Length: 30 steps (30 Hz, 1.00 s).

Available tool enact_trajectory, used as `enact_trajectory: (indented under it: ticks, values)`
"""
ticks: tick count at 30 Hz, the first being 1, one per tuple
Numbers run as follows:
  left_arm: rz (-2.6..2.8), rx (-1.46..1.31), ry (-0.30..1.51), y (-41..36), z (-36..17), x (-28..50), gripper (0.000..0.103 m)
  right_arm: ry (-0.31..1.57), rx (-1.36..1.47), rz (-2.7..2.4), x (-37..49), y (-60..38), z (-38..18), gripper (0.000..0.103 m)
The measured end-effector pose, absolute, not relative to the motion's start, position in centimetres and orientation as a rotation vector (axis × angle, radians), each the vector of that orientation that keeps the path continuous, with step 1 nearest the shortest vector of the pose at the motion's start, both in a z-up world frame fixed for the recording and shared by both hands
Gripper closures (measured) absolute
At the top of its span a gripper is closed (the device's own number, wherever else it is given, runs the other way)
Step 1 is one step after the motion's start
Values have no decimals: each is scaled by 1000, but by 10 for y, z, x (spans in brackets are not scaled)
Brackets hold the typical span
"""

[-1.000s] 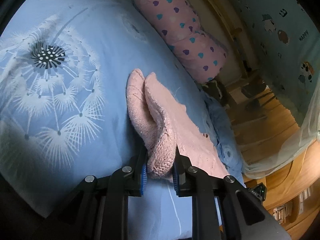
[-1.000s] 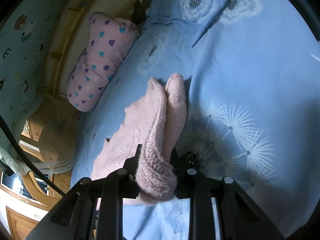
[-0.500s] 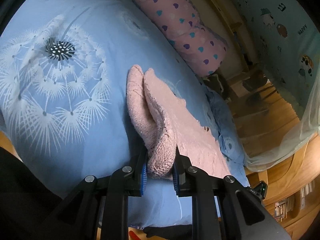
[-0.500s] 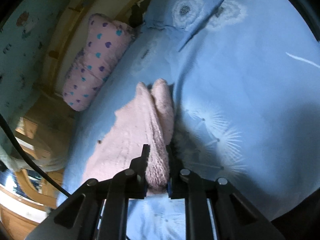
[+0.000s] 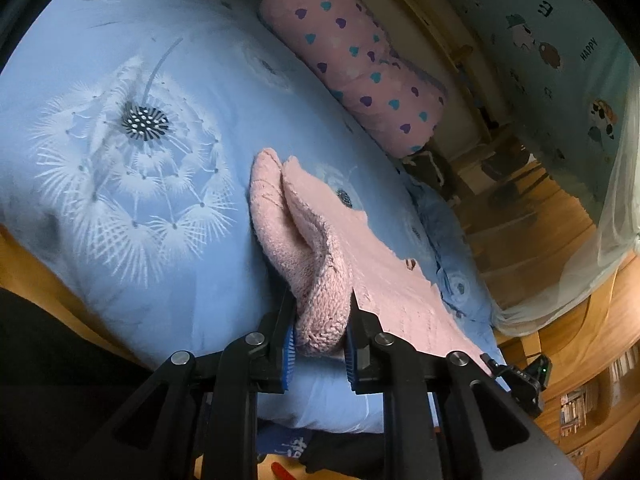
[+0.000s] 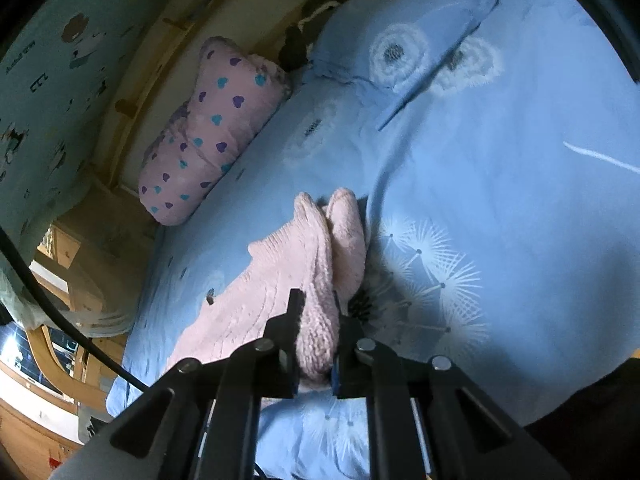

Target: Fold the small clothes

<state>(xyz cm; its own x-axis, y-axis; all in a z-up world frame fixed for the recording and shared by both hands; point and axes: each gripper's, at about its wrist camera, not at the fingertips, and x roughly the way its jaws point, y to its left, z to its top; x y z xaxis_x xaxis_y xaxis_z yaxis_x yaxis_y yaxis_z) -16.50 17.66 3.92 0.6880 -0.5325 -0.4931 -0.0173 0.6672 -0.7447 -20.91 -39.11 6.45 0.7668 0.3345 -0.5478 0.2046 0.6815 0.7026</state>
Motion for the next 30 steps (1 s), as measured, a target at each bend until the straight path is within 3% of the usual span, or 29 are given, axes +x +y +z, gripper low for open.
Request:
enact_trajectory:
  ticks: [11, 14, 16, 21, 26, 30]
  values:
    - [-316, -860, 848, 183, 9, -163, 100, 777, 721, 23, -214, -381, 60, 92]
    - [-307, -925, 868, 188, -2, -162, 97, 806, 619, -73, -213, -374, 61, 85]
    - [-296, -928, 861, 187, -2, -164, 96, 812, 548, -154, -214, -375, 63, 73]
    - [-210, -627, 843, 158, 21, -174, 91, 784, 594, -177, -224, -393, 67, 62]
    - [-62, -320, 805, 129, 41, -184, 83, 776, 555, -205, -229, -394, 71, 61]
    - [35, -256, 745, 133, 48, -194, 72, 782, 513, -211, -227, -386, 72, 60]
